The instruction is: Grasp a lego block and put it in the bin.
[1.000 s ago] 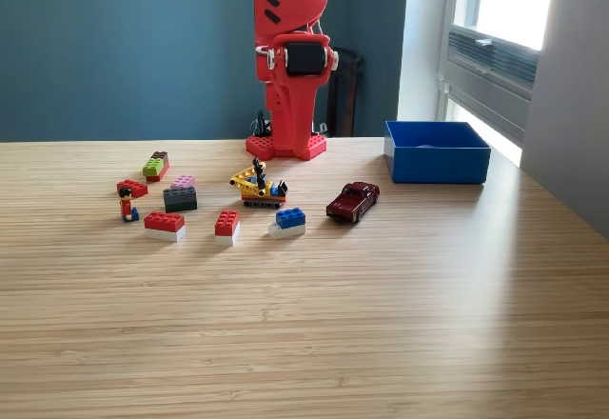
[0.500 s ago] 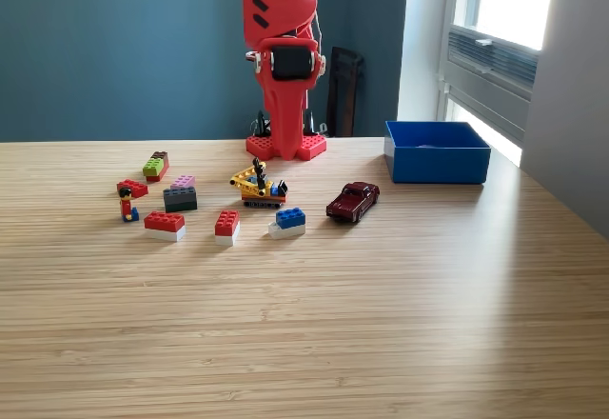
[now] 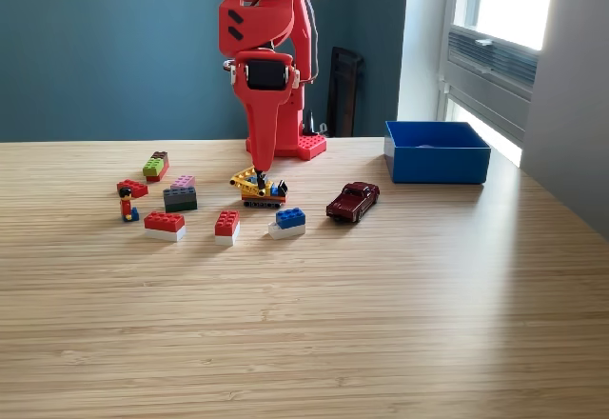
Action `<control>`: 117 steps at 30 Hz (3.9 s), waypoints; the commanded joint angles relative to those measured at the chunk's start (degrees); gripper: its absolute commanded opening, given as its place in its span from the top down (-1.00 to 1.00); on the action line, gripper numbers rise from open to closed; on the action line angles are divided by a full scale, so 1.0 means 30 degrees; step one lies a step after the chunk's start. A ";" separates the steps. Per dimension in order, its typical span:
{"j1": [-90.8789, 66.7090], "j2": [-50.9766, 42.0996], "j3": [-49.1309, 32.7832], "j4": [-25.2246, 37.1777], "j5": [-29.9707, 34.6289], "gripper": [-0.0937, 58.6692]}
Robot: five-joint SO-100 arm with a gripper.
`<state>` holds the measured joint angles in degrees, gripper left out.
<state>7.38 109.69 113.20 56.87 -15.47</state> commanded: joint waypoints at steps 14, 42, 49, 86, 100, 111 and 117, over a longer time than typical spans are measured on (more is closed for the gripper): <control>-0.0791 -0.6035 -0.2256 -0.0293 -0.2227 -0.01; -0.2813 -1.1396 -0.6416 -0.0264 0.0352 0.99; -0.2695 -1.1191 -0.6357 0.0791 0.0820 0.99; -1.6846 -0.1904 -0.7236 0.8584 0.5801 1.00; -2.4434 -0.1934 -0.7412 1.0283 0.6563 1.00; -2.5049 -0.1963 -0.7295 1.0195 0.5508 1.00; -2.5195 -0.1963 -0.7090 1.0195 0.4951 0.92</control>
<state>-67.06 99.58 93.52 86.92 0.18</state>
